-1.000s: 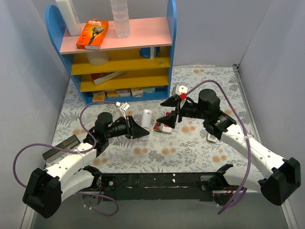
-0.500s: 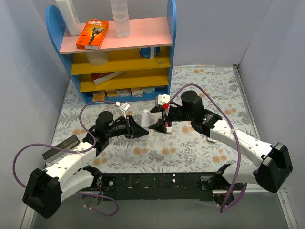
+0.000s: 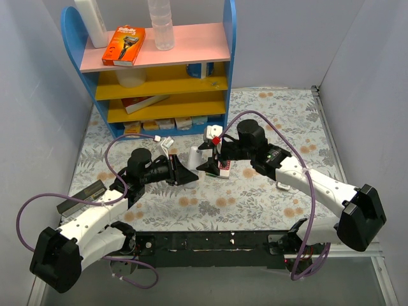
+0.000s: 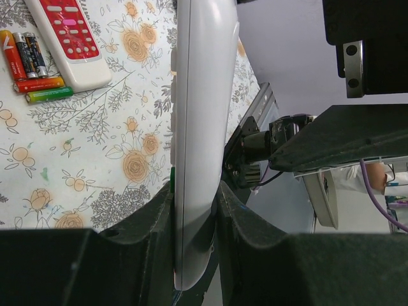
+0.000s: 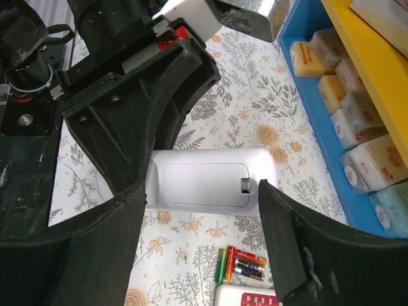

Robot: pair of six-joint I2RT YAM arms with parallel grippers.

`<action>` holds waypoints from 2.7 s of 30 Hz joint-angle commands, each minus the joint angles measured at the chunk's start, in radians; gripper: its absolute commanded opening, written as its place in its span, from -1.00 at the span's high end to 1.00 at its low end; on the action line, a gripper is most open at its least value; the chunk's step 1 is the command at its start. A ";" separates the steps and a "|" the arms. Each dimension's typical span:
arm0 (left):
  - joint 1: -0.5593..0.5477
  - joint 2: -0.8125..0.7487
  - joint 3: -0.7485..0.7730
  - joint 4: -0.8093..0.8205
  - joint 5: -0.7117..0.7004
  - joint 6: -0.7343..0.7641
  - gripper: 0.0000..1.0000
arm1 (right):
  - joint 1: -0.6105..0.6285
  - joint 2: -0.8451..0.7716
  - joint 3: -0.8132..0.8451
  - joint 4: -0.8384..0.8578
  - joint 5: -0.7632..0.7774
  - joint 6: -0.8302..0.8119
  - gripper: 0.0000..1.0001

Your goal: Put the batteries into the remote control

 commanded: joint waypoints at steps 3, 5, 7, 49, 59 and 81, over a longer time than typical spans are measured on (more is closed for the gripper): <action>0.001 -0.026 0.053 -0.001 0.008 0.029 1.00 | 0.008 0.013 0.054 0.016 0.004 -0.012 -0.54; 0.001 -0.028 0.056 -0.004 0.007 0.032 1.00 | 0.008 0.019 0.060 0.007 0.004 -0.017 -0.53; 0.001 -0.025 0.058 -0.009 0.002 0.034 1.00 | 0.008 0.025 0.071 -0.004 -0.002 -0.018 -0.51; -0.065 0.083 0.050 -0.049 -0.018 0.095 1.00 | 0.012 0.050 -0.231 0.157 0.052 0.194 0.48; -0.105 0.159 0.049 -0.091 -0.099 0.129 1.00 | 0.012 0.078 -0.346 0.254 0.050 0.261 0.71; -0.154 0.239 0.092 -0.233 -0.298 0.159 1.00 | -0.003 0.091 -0.446 0.318 0.112 0.307 0.74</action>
